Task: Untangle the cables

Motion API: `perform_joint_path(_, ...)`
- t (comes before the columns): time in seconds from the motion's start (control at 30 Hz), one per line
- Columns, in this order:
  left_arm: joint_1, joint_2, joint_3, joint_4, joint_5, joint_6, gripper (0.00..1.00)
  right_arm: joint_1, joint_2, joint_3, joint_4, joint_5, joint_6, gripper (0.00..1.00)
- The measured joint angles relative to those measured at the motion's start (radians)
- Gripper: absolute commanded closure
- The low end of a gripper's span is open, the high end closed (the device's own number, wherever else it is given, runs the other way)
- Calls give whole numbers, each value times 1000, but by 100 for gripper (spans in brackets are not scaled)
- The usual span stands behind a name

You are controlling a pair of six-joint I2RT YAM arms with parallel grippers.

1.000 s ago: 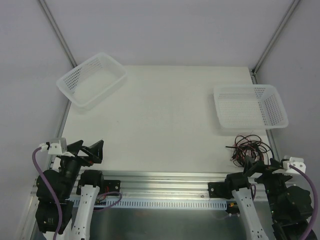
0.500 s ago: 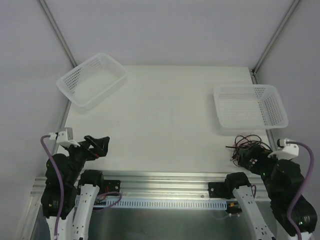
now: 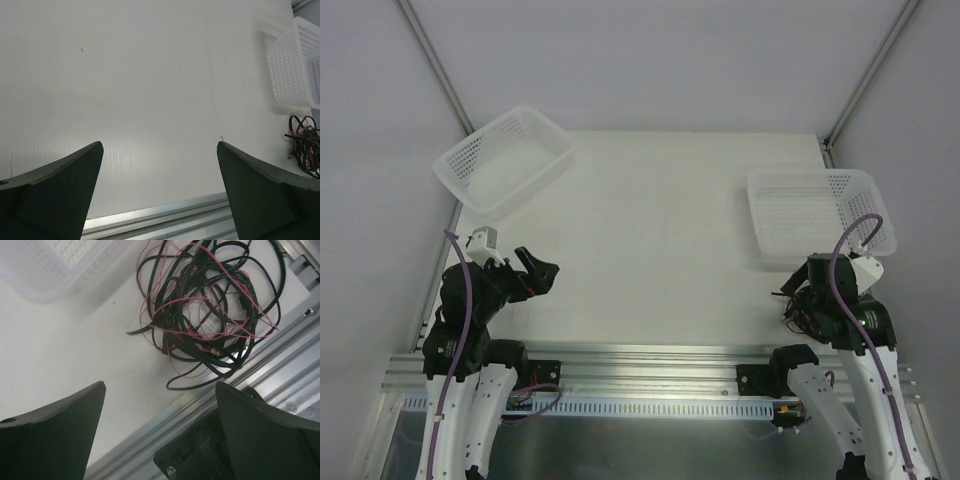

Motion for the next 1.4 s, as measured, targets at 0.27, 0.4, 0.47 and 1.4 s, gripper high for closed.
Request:
perform_joint_path(0.27,0,-31,-179,105,59,0,1,-128,245,-54,89,140,200,3)
perform_joint_path(0.4,0,-49,-182,139,77,2,1,-236,344,-113,177,116,230,3)
perform_joint_path(0.47,0,-51,-182,154,89,4,1,-284,391,-148,224,88,234,3)
perform_joint_path(1.4,0,-55,-190,190,125,21,1,1,327,-359,452,-174,189,99)
